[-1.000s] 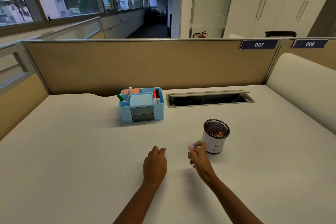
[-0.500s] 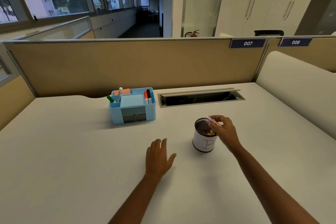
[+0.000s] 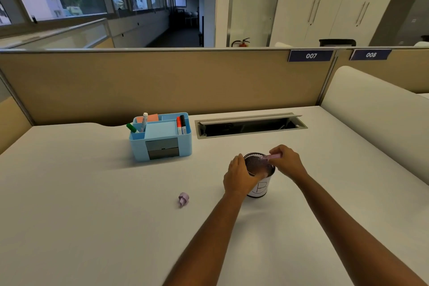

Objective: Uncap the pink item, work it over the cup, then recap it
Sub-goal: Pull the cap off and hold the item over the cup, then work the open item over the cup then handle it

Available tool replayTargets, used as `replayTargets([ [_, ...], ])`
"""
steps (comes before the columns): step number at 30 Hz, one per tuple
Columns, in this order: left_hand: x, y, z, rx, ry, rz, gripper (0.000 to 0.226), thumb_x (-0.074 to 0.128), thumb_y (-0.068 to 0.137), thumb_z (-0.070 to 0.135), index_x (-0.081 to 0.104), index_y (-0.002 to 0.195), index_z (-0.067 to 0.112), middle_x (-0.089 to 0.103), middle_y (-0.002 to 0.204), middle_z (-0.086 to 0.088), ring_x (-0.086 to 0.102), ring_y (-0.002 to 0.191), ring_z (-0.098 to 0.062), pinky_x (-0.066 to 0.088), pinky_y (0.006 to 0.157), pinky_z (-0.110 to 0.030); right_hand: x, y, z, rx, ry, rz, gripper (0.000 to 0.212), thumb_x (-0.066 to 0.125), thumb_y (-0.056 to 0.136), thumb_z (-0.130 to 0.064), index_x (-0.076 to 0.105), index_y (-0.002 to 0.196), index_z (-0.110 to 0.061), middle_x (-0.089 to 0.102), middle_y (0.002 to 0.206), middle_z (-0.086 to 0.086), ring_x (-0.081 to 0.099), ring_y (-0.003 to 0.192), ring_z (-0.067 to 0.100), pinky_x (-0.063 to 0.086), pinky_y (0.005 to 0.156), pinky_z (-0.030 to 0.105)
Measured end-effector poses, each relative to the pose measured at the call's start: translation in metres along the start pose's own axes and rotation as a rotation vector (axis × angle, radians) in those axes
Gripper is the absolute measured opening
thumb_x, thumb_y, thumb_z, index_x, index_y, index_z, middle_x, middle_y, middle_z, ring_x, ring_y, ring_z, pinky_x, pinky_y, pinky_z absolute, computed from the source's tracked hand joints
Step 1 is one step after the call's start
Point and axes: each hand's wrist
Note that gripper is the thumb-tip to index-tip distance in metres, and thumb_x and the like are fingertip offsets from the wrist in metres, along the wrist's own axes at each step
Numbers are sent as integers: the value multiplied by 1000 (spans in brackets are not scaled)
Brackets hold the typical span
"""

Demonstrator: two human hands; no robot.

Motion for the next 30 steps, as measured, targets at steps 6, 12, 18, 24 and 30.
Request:
replayTargets([
  [6, 9, 4, 4, -46, -73, 2, 85, 62, 79, 47, 17, 142, 11, 27, 151, -8, 27, 137, -27, 36, 107, -45, -5, 5, -10, -32, -148, -1, 29, 67, 76, -1, 62, 104, 7, 64, 110, 26, 58, 94, 33, 44, 63, 24],
  [12, 9, 4, 7, -29, -41, 6, 82, 61, 80, 46, 18, 141, 12, 29, 149, -8, 29, 136, -27, 38, 106, -45, -8, 5, -16, -29, -228, -17, 37, 65, 78, 0, 54, 113, 1, 58, 120, 23, 55, 109, 36, 50, 87, 37],
  [18, 6, 4, 9, -24, -11, -5, 81, 62, 79, 46, 21, 140, 11, 34, 147, -9, 31, 134, -27, 40, 104, -46, -11, 3, -20, -53, -272, -25, 36, 64, 82, -9, 56, 115, 2, 60, 122, 24, 55, 110, 36, 47, 92, 39],
  [24, 3, 4, 11, -25, 3, -15, 79, 63, 79, 45, 23, 138, 11, 37, 144, -10, 33, 132, -26, 42, 103, -46, -11, 4, -18, -51, -242, 14, 31, 60, 84, -4, 56, 114, 1, 61, 121, 23, 58, 108, 35, 49, 91, 39],
  [30, 3, 3, 12, -26, 8, -25, 79, 62, 80, 46, 22, 138, 12, 36, 145, -10, 32, 133, -27, 42, 104, -46, -13, 6, -18, -37, -191, 6, 29, 64, 81, -5, 60, 109, 3, 64, 117, 23, 60, 106, 35, 49, 91, 40],
])
Point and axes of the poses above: each hand's wrist, its own y-axis towards the middle knuckle, its own x-axis out of the palm, z = x × y
